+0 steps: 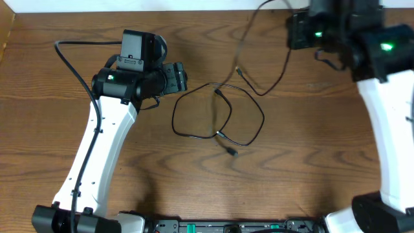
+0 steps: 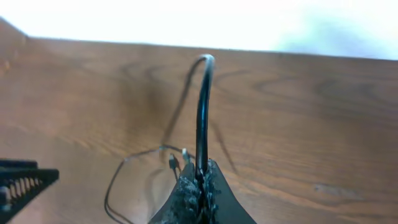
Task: Untangle cables
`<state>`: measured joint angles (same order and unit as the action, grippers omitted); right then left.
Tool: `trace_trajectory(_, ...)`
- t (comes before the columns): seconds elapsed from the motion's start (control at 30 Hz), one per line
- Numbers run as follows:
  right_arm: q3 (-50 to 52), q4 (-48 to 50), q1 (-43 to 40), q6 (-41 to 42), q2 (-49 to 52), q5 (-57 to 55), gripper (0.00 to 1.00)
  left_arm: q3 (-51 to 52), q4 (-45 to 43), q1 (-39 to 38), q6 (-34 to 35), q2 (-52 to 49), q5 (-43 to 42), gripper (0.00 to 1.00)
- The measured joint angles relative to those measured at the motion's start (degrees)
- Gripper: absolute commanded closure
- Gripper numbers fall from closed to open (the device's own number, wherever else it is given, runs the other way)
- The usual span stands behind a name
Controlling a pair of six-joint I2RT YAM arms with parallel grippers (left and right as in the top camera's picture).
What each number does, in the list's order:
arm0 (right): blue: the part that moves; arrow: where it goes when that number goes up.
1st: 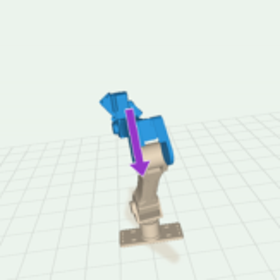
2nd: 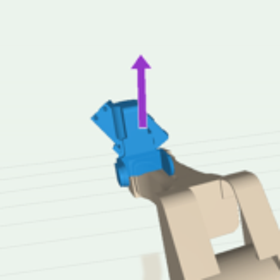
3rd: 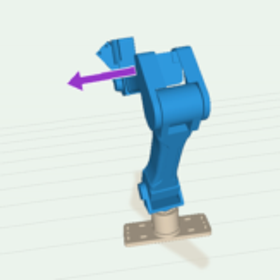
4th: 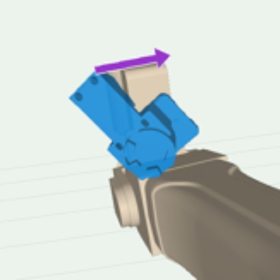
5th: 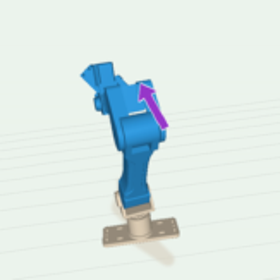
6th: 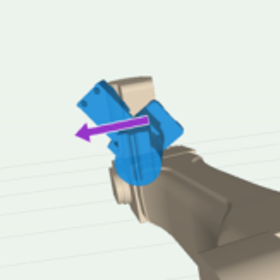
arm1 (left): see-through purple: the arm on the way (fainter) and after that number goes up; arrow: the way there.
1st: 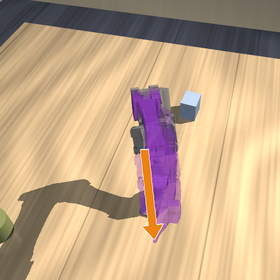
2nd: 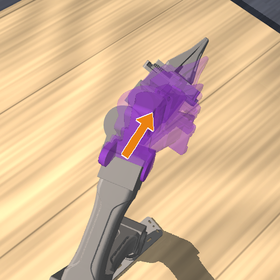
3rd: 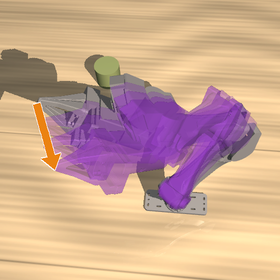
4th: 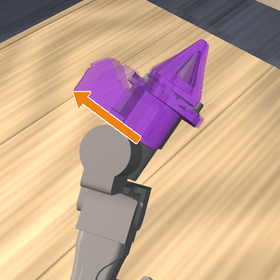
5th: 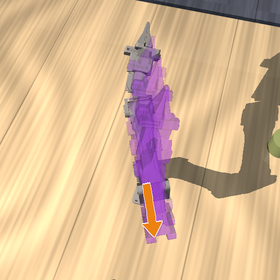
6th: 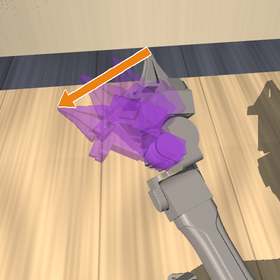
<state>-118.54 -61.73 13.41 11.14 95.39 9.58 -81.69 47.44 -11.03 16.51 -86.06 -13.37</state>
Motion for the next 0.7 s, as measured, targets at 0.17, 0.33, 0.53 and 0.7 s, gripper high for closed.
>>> trace_trajectory(0.17, -1.0, 1.0, -7.6, 2.8, -4.4, 0.0, 0.99, 0.0, 0.0, 0.0, 0.0, 0.0, 0.0, 0.23)
trace_trajectory(0.33, -4.5, 5.4, -17.3, 3.5, -5.7, -0.3, 0.99, 0.0, 0.0, 0.0, 0.0, 0.0, 0.0, 0.23)
trace_trajectory(0.53, -4.8, 11.2, -24.4, 3.5, -5.8, -0.7, 0.99, 0.0, 0.0, 0.0, 0.0, 0.0, 0.0, 0.23)
trace_trajectory(0.7, -5.0, 16.6, -28.2, 3.3, -3.9, -5.8, 0.99, 0.0, 0.0, 0.0, 0.0, 0.0, 0.0, 0.23)
